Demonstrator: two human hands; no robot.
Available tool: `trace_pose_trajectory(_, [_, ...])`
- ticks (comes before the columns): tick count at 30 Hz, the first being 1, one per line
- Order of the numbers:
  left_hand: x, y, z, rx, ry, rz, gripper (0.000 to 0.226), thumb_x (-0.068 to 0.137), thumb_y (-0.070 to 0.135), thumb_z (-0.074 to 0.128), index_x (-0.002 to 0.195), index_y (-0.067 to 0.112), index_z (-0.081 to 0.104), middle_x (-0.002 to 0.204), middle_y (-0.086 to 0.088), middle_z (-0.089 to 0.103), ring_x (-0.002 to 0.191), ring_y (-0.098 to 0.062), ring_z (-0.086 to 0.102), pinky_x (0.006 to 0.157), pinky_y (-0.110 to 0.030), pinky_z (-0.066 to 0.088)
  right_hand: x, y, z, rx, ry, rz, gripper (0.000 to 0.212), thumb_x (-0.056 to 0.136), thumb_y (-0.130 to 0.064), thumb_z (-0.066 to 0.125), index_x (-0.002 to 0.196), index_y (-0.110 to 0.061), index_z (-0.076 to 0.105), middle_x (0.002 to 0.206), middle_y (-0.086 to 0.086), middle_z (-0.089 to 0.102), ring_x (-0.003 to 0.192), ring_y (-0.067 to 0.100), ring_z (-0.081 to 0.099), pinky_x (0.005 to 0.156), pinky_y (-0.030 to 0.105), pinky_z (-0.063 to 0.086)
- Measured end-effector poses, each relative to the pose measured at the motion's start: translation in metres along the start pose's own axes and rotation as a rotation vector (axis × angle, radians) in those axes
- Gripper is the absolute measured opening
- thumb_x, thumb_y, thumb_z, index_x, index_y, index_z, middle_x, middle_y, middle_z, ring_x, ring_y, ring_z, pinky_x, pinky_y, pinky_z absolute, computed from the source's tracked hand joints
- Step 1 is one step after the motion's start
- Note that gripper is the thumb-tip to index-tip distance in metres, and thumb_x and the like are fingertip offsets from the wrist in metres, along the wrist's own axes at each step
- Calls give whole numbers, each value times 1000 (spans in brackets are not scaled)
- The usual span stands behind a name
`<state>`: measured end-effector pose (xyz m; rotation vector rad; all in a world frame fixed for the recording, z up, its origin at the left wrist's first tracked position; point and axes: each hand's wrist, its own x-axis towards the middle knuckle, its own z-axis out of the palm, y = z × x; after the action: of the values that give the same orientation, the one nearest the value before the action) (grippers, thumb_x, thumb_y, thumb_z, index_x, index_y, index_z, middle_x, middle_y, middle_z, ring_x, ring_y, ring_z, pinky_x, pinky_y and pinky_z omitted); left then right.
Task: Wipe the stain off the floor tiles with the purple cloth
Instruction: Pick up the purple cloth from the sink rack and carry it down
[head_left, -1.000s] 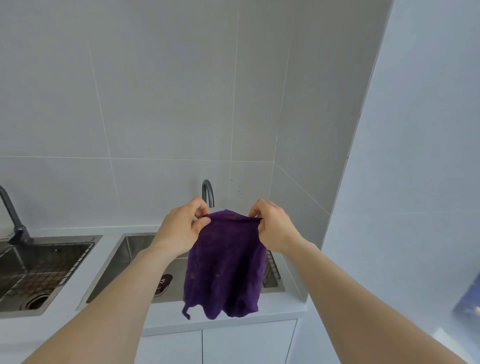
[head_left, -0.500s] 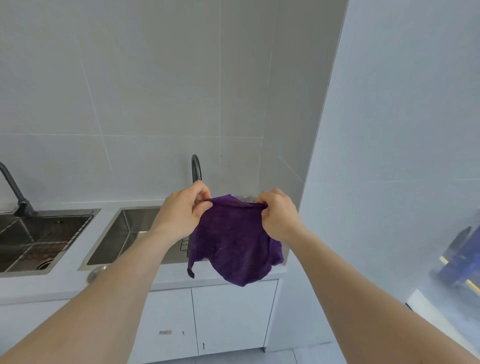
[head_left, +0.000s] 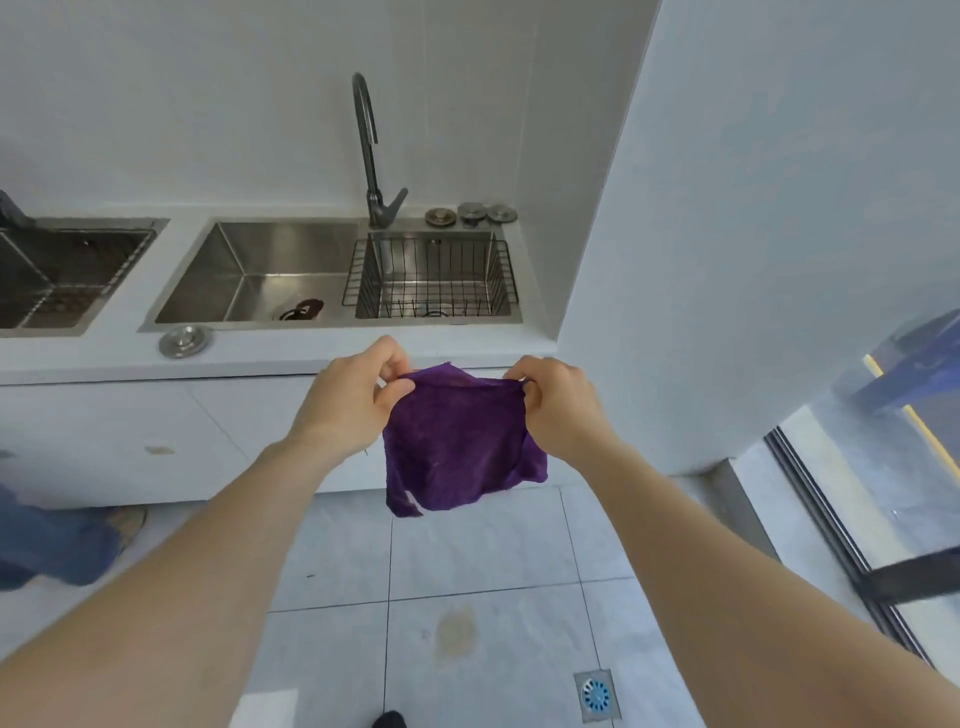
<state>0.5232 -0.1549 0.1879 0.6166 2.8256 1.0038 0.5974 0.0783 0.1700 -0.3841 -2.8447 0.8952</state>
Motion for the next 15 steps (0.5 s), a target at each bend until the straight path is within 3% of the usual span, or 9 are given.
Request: trace_pose_trajectory(15, [-32,-158,158,-44,-293,-124,12,98,27,62,92,31,53,88,16,71,75,-17,68,78,-42,57,-62,89,187,-32,-113,279,47,90,7,41,106,-23,74,100,5,65,87,33,63,73,45,56])
